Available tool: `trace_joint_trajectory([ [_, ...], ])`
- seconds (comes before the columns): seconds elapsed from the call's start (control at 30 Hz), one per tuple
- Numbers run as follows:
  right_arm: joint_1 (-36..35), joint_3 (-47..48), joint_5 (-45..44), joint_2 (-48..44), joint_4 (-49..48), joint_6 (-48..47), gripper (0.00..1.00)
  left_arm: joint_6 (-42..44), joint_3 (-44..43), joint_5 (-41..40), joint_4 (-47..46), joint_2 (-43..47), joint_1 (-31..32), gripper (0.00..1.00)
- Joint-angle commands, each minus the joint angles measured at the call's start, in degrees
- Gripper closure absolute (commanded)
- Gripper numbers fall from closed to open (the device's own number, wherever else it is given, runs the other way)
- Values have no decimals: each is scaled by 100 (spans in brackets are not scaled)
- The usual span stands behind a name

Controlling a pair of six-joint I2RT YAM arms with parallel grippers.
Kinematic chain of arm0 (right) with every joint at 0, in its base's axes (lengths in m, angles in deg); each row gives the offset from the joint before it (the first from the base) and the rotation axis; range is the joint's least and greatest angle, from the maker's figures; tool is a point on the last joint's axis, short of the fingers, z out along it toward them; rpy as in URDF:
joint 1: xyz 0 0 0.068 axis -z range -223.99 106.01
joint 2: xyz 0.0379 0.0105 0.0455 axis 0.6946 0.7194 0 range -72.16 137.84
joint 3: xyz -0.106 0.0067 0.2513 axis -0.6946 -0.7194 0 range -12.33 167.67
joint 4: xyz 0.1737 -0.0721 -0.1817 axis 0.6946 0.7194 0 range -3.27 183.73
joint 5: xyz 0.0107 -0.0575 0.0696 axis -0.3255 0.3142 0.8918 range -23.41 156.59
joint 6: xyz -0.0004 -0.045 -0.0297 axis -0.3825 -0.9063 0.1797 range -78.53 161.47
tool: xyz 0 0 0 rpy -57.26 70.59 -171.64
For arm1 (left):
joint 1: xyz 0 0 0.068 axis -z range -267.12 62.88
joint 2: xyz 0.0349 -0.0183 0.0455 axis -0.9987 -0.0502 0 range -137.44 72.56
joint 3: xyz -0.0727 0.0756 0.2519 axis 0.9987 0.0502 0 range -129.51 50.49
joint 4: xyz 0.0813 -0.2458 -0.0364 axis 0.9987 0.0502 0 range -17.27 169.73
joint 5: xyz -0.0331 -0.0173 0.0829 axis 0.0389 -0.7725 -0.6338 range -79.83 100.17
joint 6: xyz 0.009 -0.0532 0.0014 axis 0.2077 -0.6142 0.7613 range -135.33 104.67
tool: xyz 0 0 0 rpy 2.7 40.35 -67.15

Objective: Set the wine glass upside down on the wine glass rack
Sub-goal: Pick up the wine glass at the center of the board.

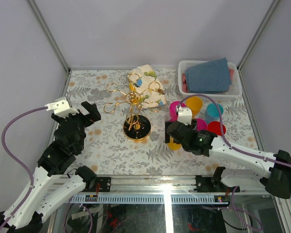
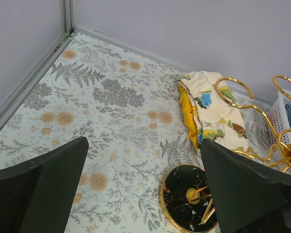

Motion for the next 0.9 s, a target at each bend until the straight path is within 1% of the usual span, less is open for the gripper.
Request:
trace_joint_trajectory([
  [0.0,148,-35,-97,46,-497,-106,1,53,35,-197,-351,43,28,0],
  [0.13,188,-59,-132,46,-481,-171,1,56,60,-226,-371,87,23,0],
  [0.23,182,-38,-145,-26,-460,-238,10,66,83,-228,-431,137,26,0],
  [0.3,182,11,-96,-105,-473,-373,18,70,104,-231,-484,205,21,0],
  [0.4,187,118,73,-275,-535,-661,23,86,94,-149,-567,309,24,0],
  [0.5,182,295,197,-538,-577,-965,24,166,10,71,-651,368,28,0],
  [0.6,189,549,85,-768,-591,-1310,24,240,-136,241,-744,384,28,0],
  [0.7,187,959,-327,-857,-464,-1668,23,303,-375,465,-816,369,31,0],
  [0.87,234,1434,-996,-966,-701,-2496,22,464,-1021,1315,-791,40,29,0],
])
